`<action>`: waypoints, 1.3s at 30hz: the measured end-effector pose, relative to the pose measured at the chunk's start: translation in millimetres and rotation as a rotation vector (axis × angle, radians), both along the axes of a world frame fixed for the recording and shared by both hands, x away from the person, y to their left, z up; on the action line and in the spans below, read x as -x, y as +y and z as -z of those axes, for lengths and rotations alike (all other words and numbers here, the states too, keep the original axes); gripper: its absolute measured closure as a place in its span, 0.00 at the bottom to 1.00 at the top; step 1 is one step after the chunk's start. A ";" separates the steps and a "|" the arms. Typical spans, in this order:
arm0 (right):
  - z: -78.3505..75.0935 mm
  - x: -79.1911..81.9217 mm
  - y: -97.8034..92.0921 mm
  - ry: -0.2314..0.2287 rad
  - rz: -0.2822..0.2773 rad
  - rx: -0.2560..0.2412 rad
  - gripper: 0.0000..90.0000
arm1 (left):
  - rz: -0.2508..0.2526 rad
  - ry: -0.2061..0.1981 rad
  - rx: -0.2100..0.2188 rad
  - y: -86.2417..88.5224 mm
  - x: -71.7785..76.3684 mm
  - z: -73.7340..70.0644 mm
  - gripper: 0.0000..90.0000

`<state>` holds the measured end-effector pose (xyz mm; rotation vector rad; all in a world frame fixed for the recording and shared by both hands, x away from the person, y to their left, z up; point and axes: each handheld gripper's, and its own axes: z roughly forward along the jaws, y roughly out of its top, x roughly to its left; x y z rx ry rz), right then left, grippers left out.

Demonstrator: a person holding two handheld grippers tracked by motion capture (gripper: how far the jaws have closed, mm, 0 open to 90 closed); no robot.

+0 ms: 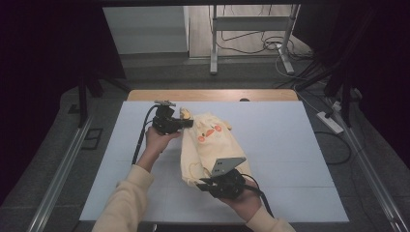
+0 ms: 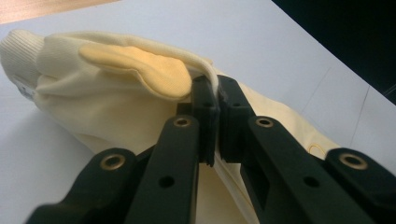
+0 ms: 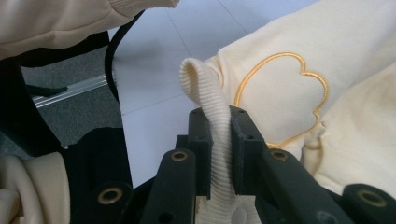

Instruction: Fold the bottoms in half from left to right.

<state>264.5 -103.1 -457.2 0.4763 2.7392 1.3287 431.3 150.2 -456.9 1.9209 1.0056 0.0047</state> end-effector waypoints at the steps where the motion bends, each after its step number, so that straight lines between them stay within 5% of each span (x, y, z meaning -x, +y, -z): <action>1: 0.2 -0.1 -0.9 0.004 0.004 0.000 0.89 | 0.000 0.000 -0.002 -0.6 -0.4 0.4 0.95; 39: 9.0 2.5 -48.0 0.015 0.092 0.011 0.89 | 0.046 0.014 -0.040 -42.7 -7.7 5.6 0.95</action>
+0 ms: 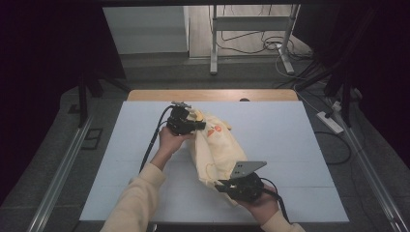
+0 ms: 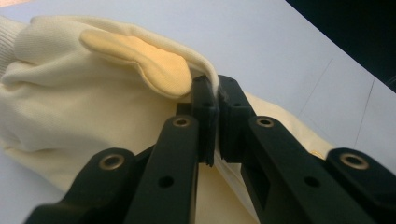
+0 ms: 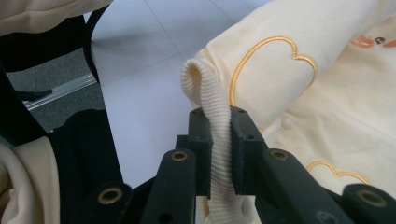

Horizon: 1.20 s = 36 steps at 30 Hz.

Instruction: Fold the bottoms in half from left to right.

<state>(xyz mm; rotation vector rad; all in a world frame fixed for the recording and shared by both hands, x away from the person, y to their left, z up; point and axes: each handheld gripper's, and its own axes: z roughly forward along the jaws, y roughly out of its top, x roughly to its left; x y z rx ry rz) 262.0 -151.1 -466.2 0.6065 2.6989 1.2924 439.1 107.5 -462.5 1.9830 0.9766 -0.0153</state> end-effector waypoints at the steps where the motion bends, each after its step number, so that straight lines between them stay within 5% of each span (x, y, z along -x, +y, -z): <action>1: 0.1 0.2 -1.5 0.001 0.002 -0.003 0.89 | 0.003 0.000 -0.001 -1.1 -0.1 0.2 0.95; 36: 7.1 -3.4 -37.3 0.053 0.072 0.020 0.89 | 0.044 0.050 -0.074 -50.4 -17.2 23.6 0.95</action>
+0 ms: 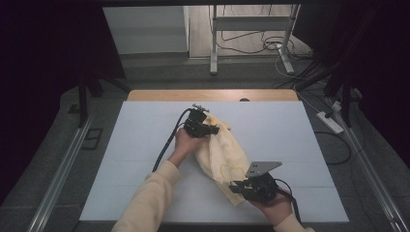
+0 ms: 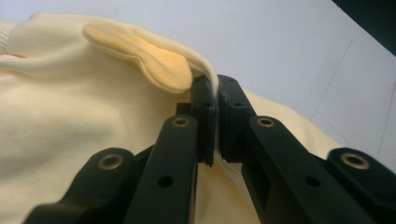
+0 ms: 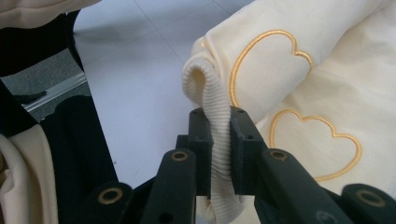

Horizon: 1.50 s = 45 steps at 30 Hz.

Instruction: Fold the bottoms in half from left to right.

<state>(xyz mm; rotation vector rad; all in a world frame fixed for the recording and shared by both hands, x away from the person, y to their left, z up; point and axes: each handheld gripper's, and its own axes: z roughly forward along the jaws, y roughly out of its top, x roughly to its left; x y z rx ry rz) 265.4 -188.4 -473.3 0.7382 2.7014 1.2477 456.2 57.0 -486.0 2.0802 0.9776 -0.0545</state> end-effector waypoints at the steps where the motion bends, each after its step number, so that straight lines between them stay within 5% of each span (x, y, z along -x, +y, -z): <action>1: 0.7 -0.5 -0.8 0.003 0.000 0.004 0.89 | 0.001 0.000 0.000 -0.6 -0.1 0.4 0.95; 39: 10.3 -11.3 -23.5 0.037 0.068 0.025 0.88 | 0.009 0.016 -0.011 -17.8 -7.8 18.3 0.90; 42: 9.7 -11.4 -24.7 0.033 0.072 0.029 0.84 | 0.017 0.007 -0.007 -17.9 -6.3 16.8 0.80; 45: 7.8 -11.4 -26.2 0.013 0.088 0.025 0.66 | 0.022 -0.027 -0.016 -17.2 -1.5 9.4 0.59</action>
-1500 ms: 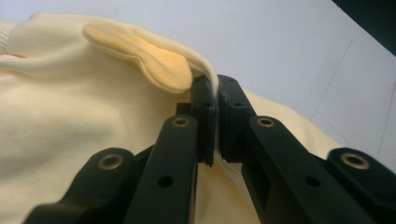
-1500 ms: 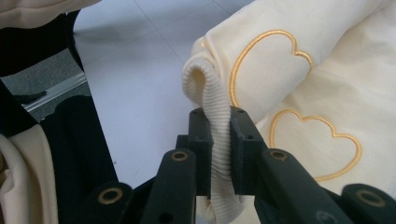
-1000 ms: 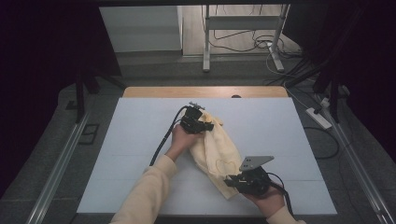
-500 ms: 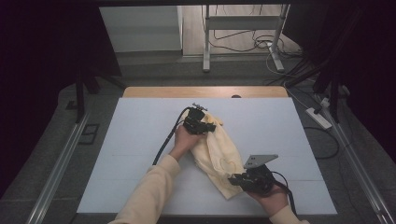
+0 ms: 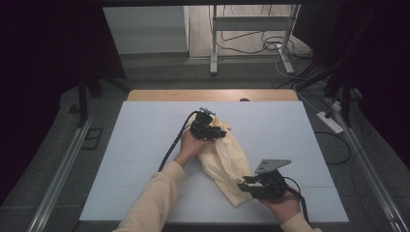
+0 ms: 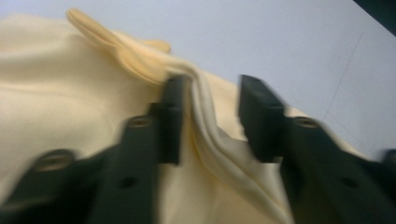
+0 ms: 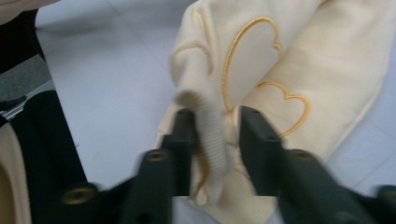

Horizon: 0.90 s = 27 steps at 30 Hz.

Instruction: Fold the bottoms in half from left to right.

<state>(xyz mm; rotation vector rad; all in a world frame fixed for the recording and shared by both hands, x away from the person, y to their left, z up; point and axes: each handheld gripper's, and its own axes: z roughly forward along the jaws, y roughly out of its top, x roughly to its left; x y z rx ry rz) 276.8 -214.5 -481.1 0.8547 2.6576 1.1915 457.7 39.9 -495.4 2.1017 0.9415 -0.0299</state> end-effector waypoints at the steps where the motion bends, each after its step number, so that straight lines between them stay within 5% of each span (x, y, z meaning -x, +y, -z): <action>1: -1.6 -0.2 -1.0 -0.004 0.008 -0.005 0.62 | 0.000 -0.010 0.000 0.9 2.0 -3.0 0.53; 7: -11.4 0.9 -2.9 -0.063 0.048 -0.031 0.43 | -0.012 -0.062 0.021 14.0 15.1 -18.5 0.41; 18: -21.7 -4.2 -4.4 -0.076 0.068 -0.065 0.41 | 0.002 -0.118 0.043 40.3 44.1 -26.4 0.39; 27: -30.3 -13.9 0.4 -0.063 0.084 -0.076 0.41 | 0.010 -0.143 0.009 57.3 65.3 -28.4 0.38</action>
